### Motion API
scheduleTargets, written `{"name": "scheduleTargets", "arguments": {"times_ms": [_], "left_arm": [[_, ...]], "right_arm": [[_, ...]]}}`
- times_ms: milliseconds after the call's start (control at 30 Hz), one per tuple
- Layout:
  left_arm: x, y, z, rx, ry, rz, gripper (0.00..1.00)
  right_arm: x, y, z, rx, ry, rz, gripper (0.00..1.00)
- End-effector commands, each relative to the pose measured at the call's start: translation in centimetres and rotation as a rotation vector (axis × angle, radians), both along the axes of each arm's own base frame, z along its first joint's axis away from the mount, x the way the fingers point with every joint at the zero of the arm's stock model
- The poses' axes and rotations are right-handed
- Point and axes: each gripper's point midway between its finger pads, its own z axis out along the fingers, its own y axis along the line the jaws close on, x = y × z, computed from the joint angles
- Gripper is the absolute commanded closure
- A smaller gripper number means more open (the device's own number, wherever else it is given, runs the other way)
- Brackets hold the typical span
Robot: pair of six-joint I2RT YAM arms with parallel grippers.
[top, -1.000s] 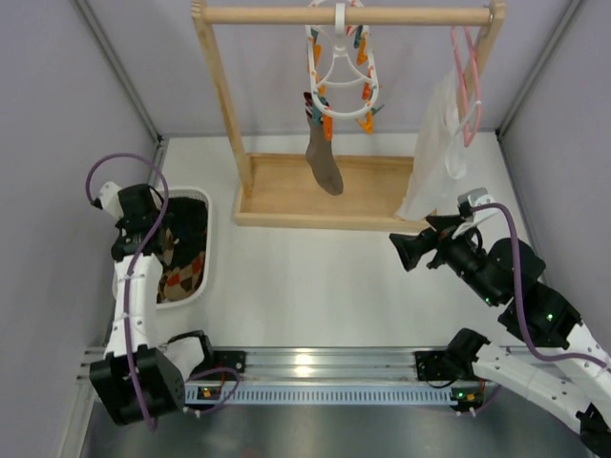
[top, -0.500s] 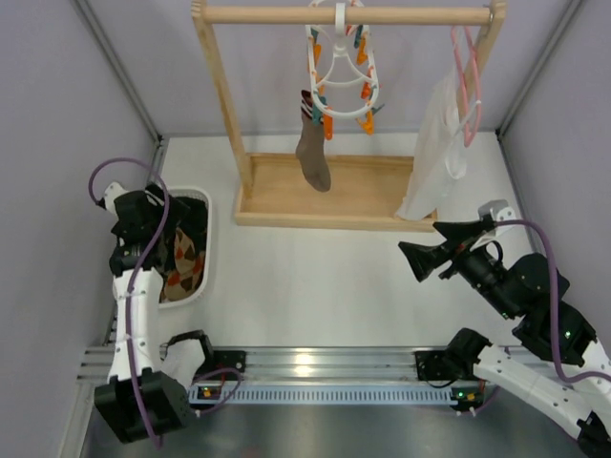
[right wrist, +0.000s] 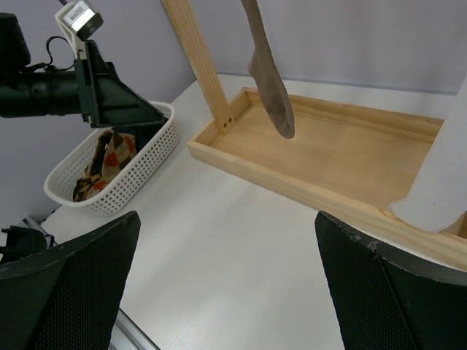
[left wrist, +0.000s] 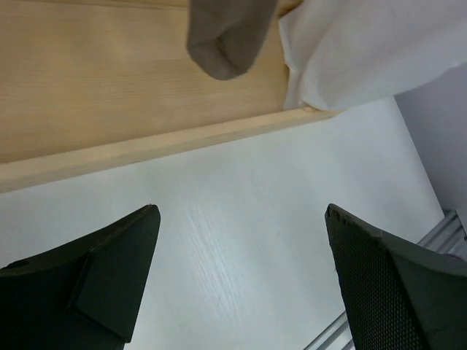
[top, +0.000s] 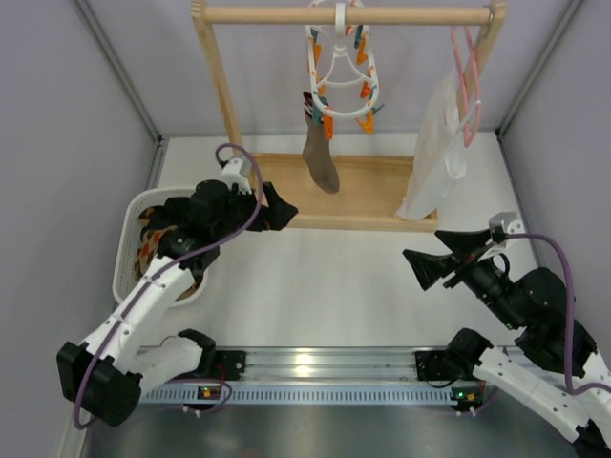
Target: Remove the socks clipped to the hanger
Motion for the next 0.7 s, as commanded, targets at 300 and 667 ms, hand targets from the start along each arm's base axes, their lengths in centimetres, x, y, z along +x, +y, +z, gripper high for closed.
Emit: {"name": "scheduleTargets", "arguments": {"times_ms": [300, 667], "left_arm": [[4.7, -8.3, 2.0, 0.085, -0.300, 0.001, 0.02], [11.2, -10.1, 2.1, 0.232, -0.429, 0.084, 0.02]], "right_arm": [[0.6, 0.1, 0.0, 0.042, -0.005, -0.021, 0.01], [0.7, 0.7, -0.7, 0.026, 0.010, -0.004, 0.01]]}}
